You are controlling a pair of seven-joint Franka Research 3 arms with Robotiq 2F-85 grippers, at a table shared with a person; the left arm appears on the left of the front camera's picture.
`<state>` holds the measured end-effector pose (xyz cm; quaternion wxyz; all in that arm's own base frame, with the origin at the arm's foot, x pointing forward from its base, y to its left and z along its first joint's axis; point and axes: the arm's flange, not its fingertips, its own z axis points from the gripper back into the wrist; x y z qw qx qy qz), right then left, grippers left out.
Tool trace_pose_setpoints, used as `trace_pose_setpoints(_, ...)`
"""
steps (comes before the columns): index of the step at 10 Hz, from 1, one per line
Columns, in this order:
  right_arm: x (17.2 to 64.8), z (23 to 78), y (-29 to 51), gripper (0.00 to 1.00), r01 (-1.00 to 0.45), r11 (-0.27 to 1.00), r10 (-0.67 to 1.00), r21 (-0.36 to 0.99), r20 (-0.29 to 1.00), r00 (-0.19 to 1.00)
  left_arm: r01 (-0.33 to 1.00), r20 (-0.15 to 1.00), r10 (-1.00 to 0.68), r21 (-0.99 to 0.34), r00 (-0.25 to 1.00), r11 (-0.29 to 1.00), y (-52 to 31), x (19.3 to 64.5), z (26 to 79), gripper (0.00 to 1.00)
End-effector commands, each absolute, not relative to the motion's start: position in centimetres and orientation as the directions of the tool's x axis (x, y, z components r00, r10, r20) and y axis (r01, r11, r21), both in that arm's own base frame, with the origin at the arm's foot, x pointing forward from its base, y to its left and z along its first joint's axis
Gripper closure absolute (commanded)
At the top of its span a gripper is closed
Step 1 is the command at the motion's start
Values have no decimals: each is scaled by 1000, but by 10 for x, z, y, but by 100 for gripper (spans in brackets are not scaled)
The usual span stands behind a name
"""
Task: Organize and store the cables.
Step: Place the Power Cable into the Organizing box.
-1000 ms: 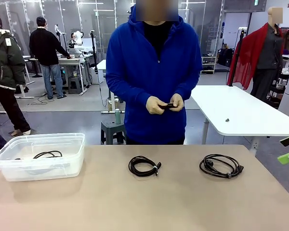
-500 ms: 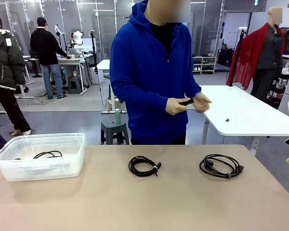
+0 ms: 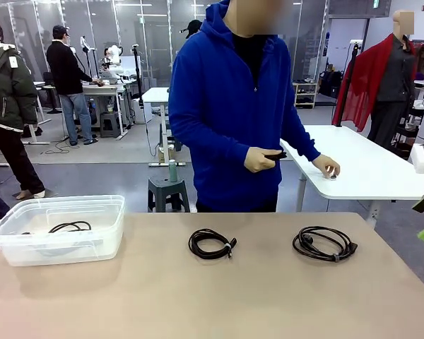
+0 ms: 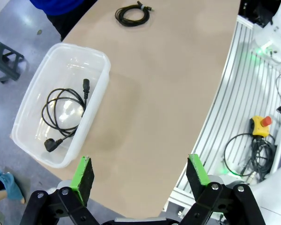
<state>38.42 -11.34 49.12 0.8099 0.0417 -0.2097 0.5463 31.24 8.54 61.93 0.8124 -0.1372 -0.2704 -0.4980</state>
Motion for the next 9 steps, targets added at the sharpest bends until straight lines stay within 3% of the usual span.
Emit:
trace_pose_setpoints(1, 402, 490, -102, 0, -946, 279, 921, -166, 324, 214, 878, 571, -733, 44, 369, 476, 84, 313, 624, 0)
trace_pose_setpoints(4, 436, 474, -76, 0, -965, 227, 940, -131, 290, 181, 878, 571, -733, 44, 369, 476, 84, 313, 624, 0)
trace_pose_setpoints(9, 488, 466, -47, 0, -962, 251, 937, -110, 277, 213, 878, 571, -733, 44, 369, 476, 84, 313, 624, 0)
